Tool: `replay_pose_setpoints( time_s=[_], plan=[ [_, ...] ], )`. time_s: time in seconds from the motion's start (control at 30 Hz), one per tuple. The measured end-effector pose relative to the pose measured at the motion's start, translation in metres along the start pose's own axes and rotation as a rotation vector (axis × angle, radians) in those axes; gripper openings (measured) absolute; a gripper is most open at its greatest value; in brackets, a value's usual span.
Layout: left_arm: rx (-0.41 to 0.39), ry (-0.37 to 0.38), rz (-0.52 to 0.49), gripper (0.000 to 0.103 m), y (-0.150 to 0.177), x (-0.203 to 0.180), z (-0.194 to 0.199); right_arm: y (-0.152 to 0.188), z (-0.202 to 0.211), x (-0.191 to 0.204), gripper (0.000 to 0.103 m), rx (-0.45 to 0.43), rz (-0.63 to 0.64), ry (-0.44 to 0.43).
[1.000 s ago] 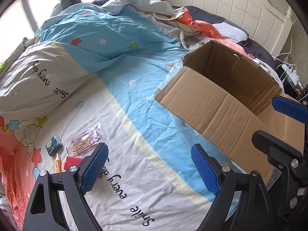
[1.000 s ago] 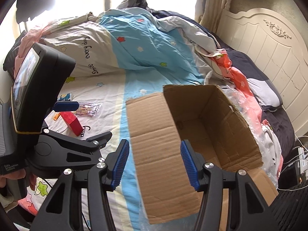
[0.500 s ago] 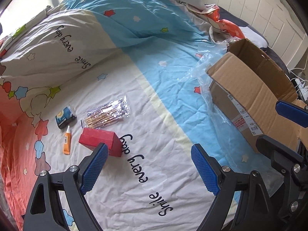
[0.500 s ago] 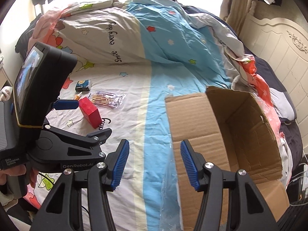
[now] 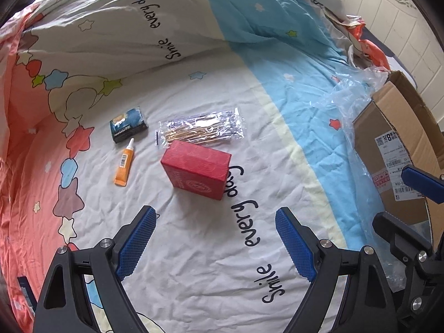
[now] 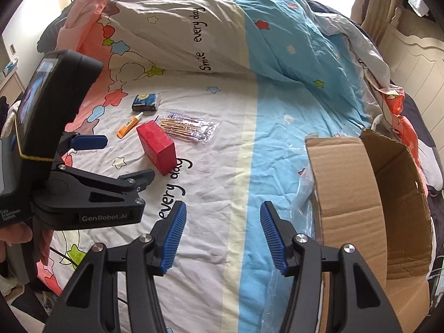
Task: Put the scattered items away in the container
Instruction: 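Move both open grippers back to the remaining items on the duvet, then close the left gripper on the orange tube while the right gripper grasps the red box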
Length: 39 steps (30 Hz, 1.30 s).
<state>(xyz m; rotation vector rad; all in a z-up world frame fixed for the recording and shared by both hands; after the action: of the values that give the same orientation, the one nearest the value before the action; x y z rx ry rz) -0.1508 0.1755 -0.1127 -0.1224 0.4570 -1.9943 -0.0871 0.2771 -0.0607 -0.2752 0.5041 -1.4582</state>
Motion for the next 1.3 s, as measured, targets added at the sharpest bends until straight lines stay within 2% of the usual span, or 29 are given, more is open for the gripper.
replay_pose_setpoints(
  time_s=[0.5, 0.73, 0.87, 1.07, 1.3],
  plan=[
    [0.003, -0.019, 0.095, 0.090, 0.001, 0.062, -0.020, -0.039, -0.035, 0.054, 0.052, -0.035, 0.130, -0.081],
    [0.016, -0.042, 0.116, 0.090, -0.008, 0.081, -0.043, -0.054, -0.057, 0.081, 0.052, -0.028, 0.190, -0.163],
    [0.017, -0.033, 0.139, 0.090, -0.013, 0.096, -0.049, -0.060, -0.065, 0.088, 0.052, -0.029, 0.192, -0.239],
    [0.023, -0.064, 0.132, 0.090, -0.017, 0.111, -0.058, -0.067, -0.082, 0.096, 0.052, -0.020, 0.214, -0.248],
    [0.032, -0.066, 0.119, 0.090, -0.020, 0.117, -0.071, -0.069, -0.094, 0.103, 0.052, -0.007, 0.253, -0.307]
  ],
)
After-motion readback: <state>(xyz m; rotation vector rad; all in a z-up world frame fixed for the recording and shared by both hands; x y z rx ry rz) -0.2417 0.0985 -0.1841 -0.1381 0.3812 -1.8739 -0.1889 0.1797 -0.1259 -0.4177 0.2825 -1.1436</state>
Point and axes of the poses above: each gripper's, at about its wrist camera, not at the fingertips, and z roughly against the way its jaws point, x to its left, y to its underside, the point moved 5 cm from there along -z, roughly the way its jaws point, and after that the axes turned 7 degrees about y, right-handed, at the moved point
